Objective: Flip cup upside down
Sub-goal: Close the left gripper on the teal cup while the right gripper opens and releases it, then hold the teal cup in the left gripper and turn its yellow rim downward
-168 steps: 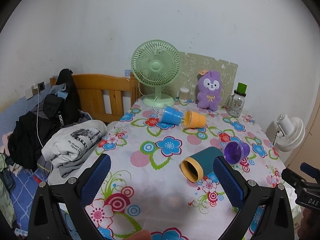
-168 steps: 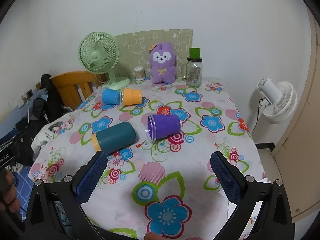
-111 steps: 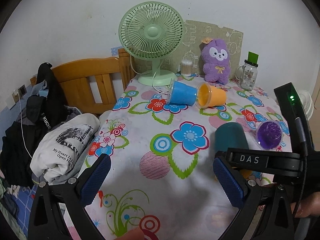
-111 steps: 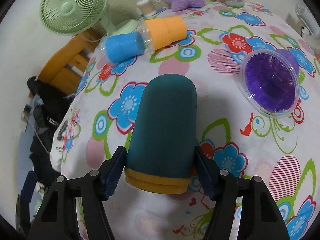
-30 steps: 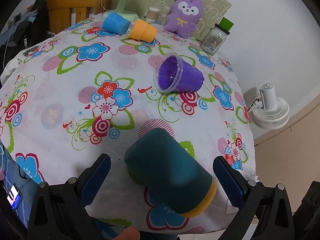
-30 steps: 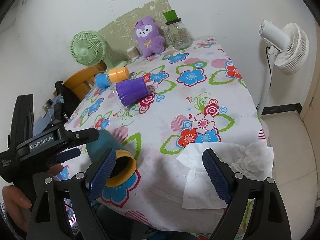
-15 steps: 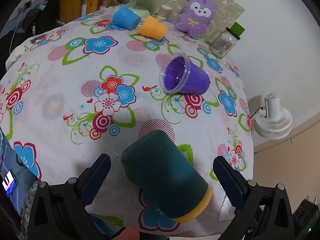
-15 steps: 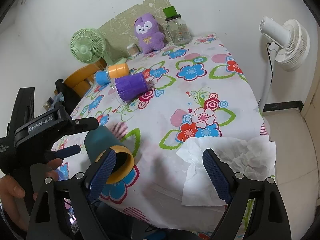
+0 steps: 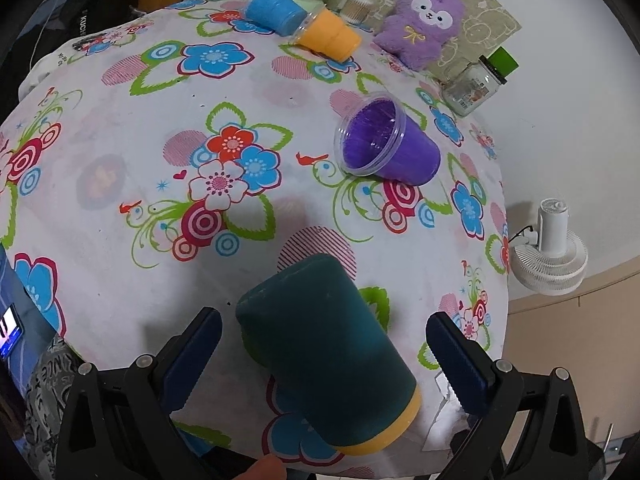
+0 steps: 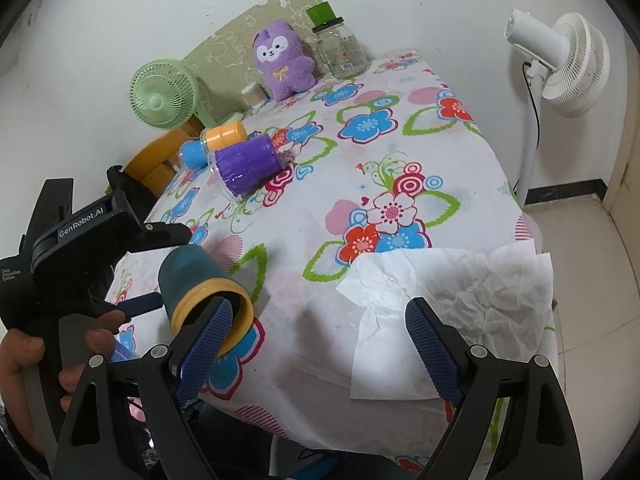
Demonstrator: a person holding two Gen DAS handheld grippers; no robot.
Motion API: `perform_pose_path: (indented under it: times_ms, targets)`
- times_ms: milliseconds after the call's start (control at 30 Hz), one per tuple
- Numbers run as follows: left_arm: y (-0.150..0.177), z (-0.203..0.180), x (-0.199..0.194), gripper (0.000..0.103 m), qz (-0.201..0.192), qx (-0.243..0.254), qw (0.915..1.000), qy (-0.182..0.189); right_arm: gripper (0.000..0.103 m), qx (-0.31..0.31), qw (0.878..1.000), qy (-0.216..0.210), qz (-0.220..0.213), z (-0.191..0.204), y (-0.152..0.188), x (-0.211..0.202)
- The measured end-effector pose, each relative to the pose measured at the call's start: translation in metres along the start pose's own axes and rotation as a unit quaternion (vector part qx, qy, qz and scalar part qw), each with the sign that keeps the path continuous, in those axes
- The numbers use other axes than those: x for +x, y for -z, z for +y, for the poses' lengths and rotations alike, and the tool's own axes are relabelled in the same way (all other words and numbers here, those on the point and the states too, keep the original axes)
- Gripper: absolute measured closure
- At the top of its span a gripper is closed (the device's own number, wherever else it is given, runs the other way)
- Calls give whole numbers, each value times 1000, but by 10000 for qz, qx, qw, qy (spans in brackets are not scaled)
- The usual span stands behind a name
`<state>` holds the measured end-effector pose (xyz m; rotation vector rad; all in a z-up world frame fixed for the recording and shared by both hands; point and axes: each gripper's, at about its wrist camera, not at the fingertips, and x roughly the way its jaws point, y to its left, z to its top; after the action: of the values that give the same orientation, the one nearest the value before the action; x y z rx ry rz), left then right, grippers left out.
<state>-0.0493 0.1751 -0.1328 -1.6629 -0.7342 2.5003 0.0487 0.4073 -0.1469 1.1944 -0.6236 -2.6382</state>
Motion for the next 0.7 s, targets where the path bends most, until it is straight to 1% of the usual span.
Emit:
perform_pose_path:
  times_ms: [133,200,333,367,400,433,467,600,700]
  targets:
    - [1,-2,0,1,-39,41,10000,24,13,-21,10000,0,4,1,0,0]
    - [1,-3,0,3,-45,61,10000,51,13,-21,10000,2,0,1,0,-1]
    - [0,-4,0,16,-58,127,9999,37,13,-9,10000,4,5,1,1,0]
    - [-1,-3,0,21,-39,133,9999,47,13,-8,10000,5,7,1,0,-1]
    - [-1,-3,1,25,1,136,9999,62,13,5,10000,7,10,2,0,-1]
    - [-1,-3,3,31,73,148,9998,78,13,20,10000,4,16,2,1,-1]
    - [-2,-3,5,33,145,165,9997,103,13,30,10000,3,18,2,1,-1]
    - [-1,-3,3,37,231,207,9993,214,13,41,10000,20,32,3,1,-1]
    - [-2,-3,0,43,236,286,9989,273,13,38,10000,25,30,3,1,-1]
